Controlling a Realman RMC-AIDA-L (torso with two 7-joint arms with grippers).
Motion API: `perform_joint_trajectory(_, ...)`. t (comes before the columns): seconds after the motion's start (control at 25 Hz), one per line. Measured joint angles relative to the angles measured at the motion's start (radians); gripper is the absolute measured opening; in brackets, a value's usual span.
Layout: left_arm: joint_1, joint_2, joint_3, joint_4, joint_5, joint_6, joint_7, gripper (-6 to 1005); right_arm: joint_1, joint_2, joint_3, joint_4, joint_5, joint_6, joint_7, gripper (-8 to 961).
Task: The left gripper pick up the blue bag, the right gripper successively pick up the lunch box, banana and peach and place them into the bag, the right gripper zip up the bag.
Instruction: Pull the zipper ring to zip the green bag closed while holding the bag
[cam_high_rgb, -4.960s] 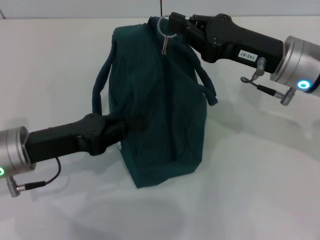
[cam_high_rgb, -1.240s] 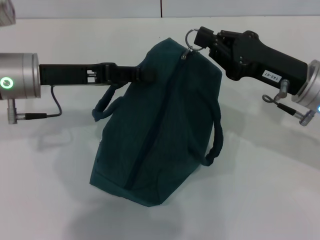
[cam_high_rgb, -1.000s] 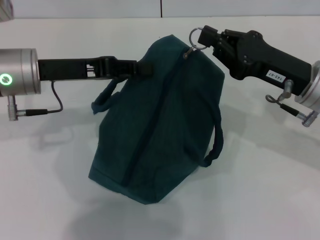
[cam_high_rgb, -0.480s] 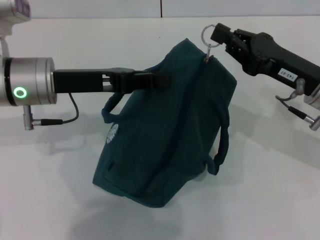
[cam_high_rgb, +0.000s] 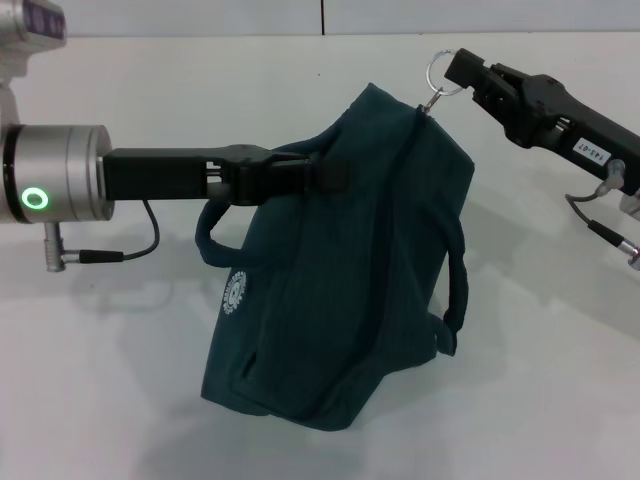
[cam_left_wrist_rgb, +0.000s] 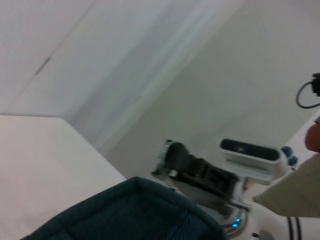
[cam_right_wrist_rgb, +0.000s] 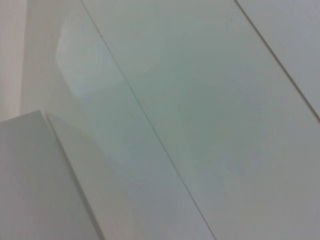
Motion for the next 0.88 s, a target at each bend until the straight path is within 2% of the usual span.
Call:
perform_joint_trajectory(0.2, 0.001, 0.000, 0.005, -0.001, -0.021, 0.023, 0.003, 51, 0.002, 0.000, 0.002, 0.013, 0.004, 0.013, 0.000, 11)
perform_joint_trajectory(0.48, 0.008, 0.000, 0.059, 0.002, -0.084, 0.038, 0.004, 50, 0.018, 0.000, 0.016, 0.054, 0.005, 0.060, 0.004, 11)
perform_joint_trajectory(0.88, 0.008, 0.000, 0.064, -0.005, -0.090, 0.047, 0.002, 49, 0.030, 0.001, 0.025, 0.067, 0.005, 0.071, 0.006, 11)
